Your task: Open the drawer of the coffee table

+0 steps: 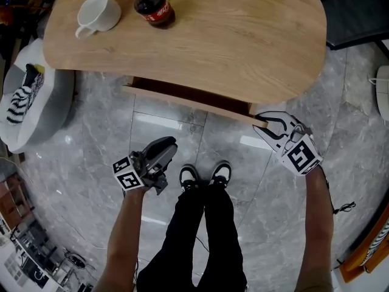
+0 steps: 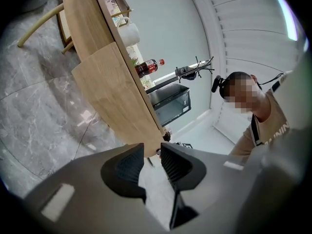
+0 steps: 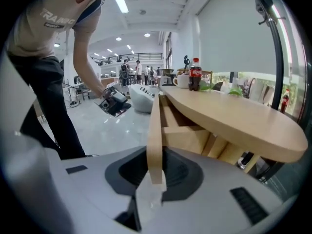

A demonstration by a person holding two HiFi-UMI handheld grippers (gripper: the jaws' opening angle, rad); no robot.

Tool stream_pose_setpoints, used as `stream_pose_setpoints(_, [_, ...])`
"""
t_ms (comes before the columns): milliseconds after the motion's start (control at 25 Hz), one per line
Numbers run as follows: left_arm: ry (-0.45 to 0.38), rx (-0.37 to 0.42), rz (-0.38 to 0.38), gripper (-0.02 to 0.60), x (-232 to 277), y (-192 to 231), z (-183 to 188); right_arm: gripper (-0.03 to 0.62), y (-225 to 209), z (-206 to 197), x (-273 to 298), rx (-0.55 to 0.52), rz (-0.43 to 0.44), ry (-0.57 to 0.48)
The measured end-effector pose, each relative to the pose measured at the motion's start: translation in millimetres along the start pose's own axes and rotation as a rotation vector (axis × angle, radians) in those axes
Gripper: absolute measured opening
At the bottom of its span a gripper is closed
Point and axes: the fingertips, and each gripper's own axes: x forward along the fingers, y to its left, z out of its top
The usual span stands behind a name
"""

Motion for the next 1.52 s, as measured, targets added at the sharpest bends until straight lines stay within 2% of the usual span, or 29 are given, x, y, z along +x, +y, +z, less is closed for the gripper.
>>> stream_pose_setpoints(280, [-0.001, 0.020, 0.056, 0.092, 0.4, 12.8, 19.6, 0.070, 3.2, 0.1, 4.4, -0.046, 0.046, -0.003])
stream_pose_setpoints(480, [-0.076, 0.124, 0.208, 0.092, -36.8, 48.2, 91.3, 0.067, 2.2, 4.0, 1.9, -0.033, 0.049, -0.010])
stream_pose_setpoints(600, [-0.085, 0.179, 0.251, 0.092, -51.3, 54.0, 123.6, 0.067, 18.8, 5.7, -0.1, -0.019, 0.081, -0.033])
stream_pose_setpoints(680, [-0.102, 0.188, 0.257, 0.092, -60.7, 53.4, 134.1, 0.069, 36.1, 6.3, 0.7, -0.006, 0.109, -0.050])
stream_pose_setpoints(800, [-0.112, 0.170, 0.247, 0.092, -69.5, 48.8, 130.3, 0.067, 48.0, 6.0, 2.1, 0.008, 0.099, -0.044])
stream_pose_setpoints(1000, [-0.088, 0.141, 0.222, 0.092, -70.9, 35.3, 101.7, 0.067, 45.9, 4.0, 2.5, 0.029, 0.061, -0.022])
stream_pose_setpoints(1520, [-0.052, 0.105, 0.128, 0.092, -60.3, 11.4, 57.1, 0.067, 47.3, 7.1, 0.1, 0.092, 0.001, -0.056])
